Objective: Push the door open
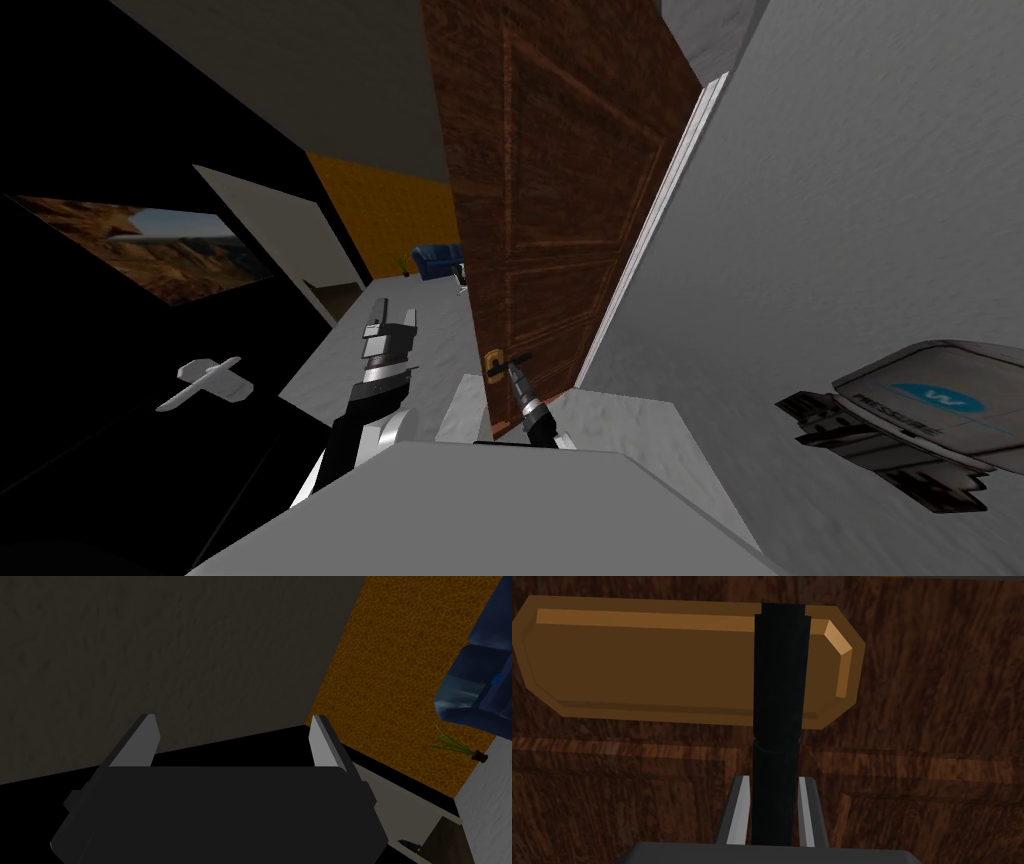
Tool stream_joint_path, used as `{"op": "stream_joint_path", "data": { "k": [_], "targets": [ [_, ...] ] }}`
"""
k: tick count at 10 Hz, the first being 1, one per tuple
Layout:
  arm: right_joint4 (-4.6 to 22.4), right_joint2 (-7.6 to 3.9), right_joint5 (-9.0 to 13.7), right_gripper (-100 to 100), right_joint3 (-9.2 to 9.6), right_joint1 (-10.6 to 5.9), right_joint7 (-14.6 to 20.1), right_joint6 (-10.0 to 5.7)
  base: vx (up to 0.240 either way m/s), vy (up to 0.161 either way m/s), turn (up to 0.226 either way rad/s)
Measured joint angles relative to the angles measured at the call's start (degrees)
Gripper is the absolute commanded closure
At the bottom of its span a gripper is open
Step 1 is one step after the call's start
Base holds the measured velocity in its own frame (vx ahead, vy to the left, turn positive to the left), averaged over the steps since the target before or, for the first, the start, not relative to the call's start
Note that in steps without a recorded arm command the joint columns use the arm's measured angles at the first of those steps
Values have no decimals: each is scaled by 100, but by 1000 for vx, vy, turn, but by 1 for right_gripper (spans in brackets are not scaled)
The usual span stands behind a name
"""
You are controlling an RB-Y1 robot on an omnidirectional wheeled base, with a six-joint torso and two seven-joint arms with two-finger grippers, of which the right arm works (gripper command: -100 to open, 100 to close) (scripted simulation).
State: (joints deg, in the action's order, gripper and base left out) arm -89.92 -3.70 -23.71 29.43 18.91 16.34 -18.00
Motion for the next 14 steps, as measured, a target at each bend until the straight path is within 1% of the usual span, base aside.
{"op": "stream_joint_path", "data": {
  "k": [2, 3, 4, 5, 6, 7, 8, 9, 11, 12, 13, 14],
  "targets": [
    [27, 45, 37, 100, -111, -39, -50, 48, 127, 126, -61],
    [3, 31, 60, 100, -149, -62, -48, 94, 103, 109, -60],
    [10, 67, 70, 100, -189, -77, -67, 118, 77, 109, -70],
    [122, 124, 91, 100, -276, -150, -99, 63, 65, 107, -66],
    [98, 98, 118, 100, -341, -148, -103, 65, 76, 102, -82],
    [67, 87, 139, -100, -403, -132, -109, 91, -118, 52, -119],
    [1, 48, 142, -100, -414, -69, -98, 93, -228, -28, -91],
    [-36, 35, 140, -100, -410, -28, -86, 85, -220, -47, -86],
    [-151, 58, 138, -100, -408, 86, -58, 82, -237, -17, -73],
    [-183, 104, 140, -100, -416, 120, -43, 78, -110, -10, -14],
    [-185, 108, 140, -100, -417, 125, -40, 77, 62, 27, 28],
    [-149, 88, 150, -100, -436, 85, -45, 77, 117, 70, 15]
  ]
}}
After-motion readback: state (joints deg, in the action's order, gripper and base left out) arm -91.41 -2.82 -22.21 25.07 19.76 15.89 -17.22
